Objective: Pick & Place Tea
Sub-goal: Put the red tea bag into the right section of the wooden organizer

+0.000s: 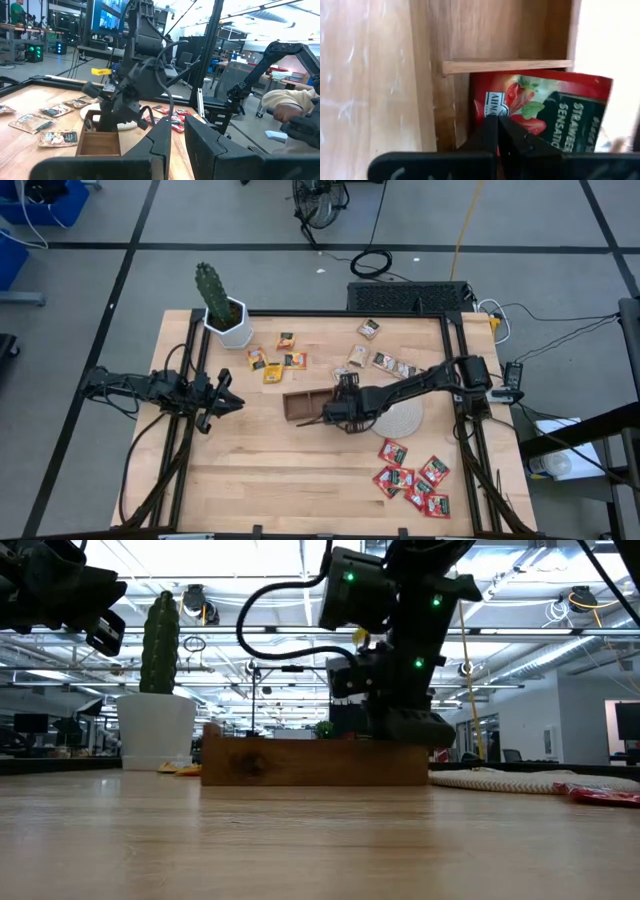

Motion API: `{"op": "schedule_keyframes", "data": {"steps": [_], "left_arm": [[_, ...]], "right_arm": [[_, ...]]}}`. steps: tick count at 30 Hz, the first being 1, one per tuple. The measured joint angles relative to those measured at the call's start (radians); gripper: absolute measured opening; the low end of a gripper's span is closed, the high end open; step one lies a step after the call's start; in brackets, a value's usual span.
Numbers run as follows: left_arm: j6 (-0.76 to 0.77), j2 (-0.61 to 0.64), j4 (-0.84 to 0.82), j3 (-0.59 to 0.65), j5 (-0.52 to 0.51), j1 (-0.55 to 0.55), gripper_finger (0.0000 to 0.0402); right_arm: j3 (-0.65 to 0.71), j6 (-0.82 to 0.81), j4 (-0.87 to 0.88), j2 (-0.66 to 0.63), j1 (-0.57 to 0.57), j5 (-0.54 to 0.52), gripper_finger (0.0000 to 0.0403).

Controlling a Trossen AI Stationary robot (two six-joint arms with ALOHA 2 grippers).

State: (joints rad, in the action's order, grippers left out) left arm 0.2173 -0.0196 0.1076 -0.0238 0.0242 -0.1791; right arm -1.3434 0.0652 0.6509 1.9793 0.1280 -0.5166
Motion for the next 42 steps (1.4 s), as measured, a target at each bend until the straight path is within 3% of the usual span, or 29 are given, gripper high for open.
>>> {"op": "schedule_keyframes", "data": {"steps": [13, 16, 18, 23, 26, 42], "left_arm": [[0.0, 0.0, 0.0, 0.0, 0.0, 0.0, 0.0058], [0.0, 0.0, 0.0, 0.0, 0.0, 0.0, 0.0058], [0.0, 0.0, 0.0, 0.0, 0.0, 0.0, 0.0058], [0.0, 0.0, 0.0, 0.0, 0.0, 0.0, 0.0058], [0.0, 0.0, 0.0, 0.0, 0.0, 0.0, 0.0058], [0.0, 0.0, -0.001, 0.0, 0.0, 0.0, 0.0058]], "right_arm": [[0.0, 0.01, -0.05, 0.0, 0.031, -0.281, 0.0], [0.0, 0.038, -0.048, -0.005, 0.031, -0.291, 0.0], [0.0, 0.053, -0.046, -0.023, 0.031, -0.245, 0.0], [0.0, 0.023, -0.043, -0.075, 0.01, 0.076, 0.0], [0.0, 0.014, -0.032, -0.079, -0.016, 0.204, 0.0], [0.077, -0.001, -0.051, -0.074, -0.115, 0.383, 0.0]]}}
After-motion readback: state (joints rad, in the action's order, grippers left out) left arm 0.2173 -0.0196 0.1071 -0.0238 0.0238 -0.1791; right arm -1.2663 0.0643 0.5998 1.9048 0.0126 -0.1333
